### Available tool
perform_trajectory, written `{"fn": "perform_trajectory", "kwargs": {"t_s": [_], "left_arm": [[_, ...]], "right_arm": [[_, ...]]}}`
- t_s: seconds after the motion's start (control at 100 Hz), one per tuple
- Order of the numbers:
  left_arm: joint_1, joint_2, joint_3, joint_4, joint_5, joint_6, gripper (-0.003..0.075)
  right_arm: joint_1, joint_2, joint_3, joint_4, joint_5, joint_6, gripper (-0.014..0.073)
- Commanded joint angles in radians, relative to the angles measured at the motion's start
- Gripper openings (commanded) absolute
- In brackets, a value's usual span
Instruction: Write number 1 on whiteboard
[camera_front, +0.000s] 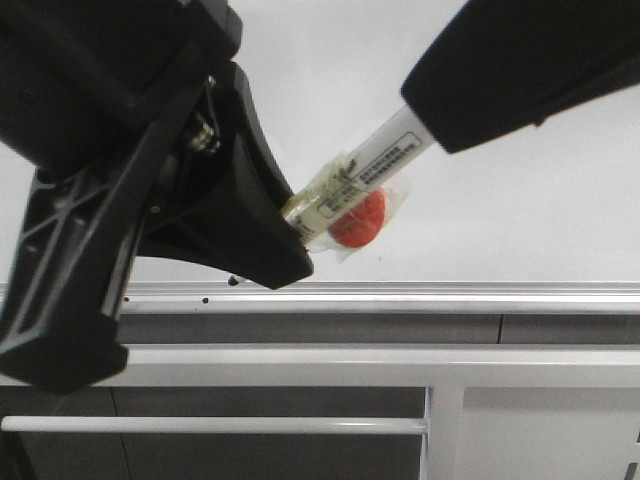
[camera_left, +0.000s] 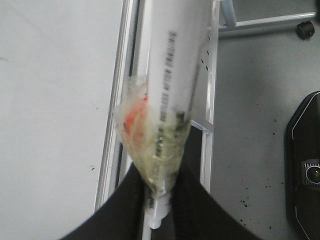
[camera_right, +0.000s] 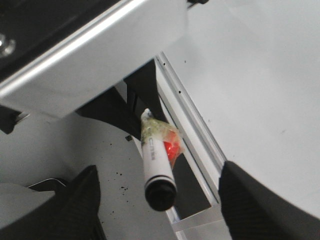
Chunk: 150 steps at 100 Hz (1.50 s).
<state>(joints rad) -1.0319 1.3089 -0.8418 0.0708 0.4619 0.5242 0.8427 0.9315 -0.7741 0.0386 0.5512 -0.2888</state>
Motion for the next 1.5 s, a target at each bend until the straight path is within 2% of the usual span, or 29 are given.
{"fn": "perform_trajectory", "kwargs": {"t_s": [0.0,0.77,0.84,0.85,0.86,1.02,1.16,1.25,1.42,1.49], "left_arm": [[-0.007,-0.031,-0.035,0.0,-0.049,-0.003,-0.002],[-0.007,-0.031,-0.035,0.002,-0.094,-0.003,-0.002],[-0.007,-0.031,-0.035,0.003,-0.092,-0.003,-0.002],[-0.007,-0.031,-0.035,0.004,-0.092,-0.003,-0.002],[-0.007,-0.031,-0.035,0.004,-0.092,-0.003,-0.002],[-0.007,-0.031,-0.035,0.006,-0.09,-0.003,-0.002],[-0.007,-0.031,-0.035,0.006,-0.084,-0.003,-0.0015],[-0.007,-0.031,-0.035,0.016,-0.075,-0.003,0.0076],[-0.007,-0.031,-0.035,0.011,-0.071,-0.003,0.0446],[-0.007,-0.04,-0.035,0.0,-0.056,-0.003,0.0503]], "right_arm": [[0.0,0.002,-0.037,0.016,-0.077,-0.014,0.0457],[0.0,0.067,-0.037,0.032,-0.132,-0.014,0.0448],[0.0,0.067,-0.037,0.032,-0.132,-0.014,0.0364],[0.0,0.067,-0.037,0.032,-0.13,-0.014,0.0322],[0.0,0.067,-0.037,0.032,-0.129,-0.014,0.0322],[0.0,0.067,-0.037,0.032,-0.124,-0.014,-0.0071],[0.0,0.067,-0.037,0.032,-0.122,-0.014,-0.0066],[0.0,0.067,-0.037,0.025,-0.118,-0.014,-0.0066],[0.0,0.067,-0.037,0.022,-0.117,-0.014,-0.0066],[0.0,0.067,-0.037,0.022,-0.117,-0.014,-0.0066]]}}
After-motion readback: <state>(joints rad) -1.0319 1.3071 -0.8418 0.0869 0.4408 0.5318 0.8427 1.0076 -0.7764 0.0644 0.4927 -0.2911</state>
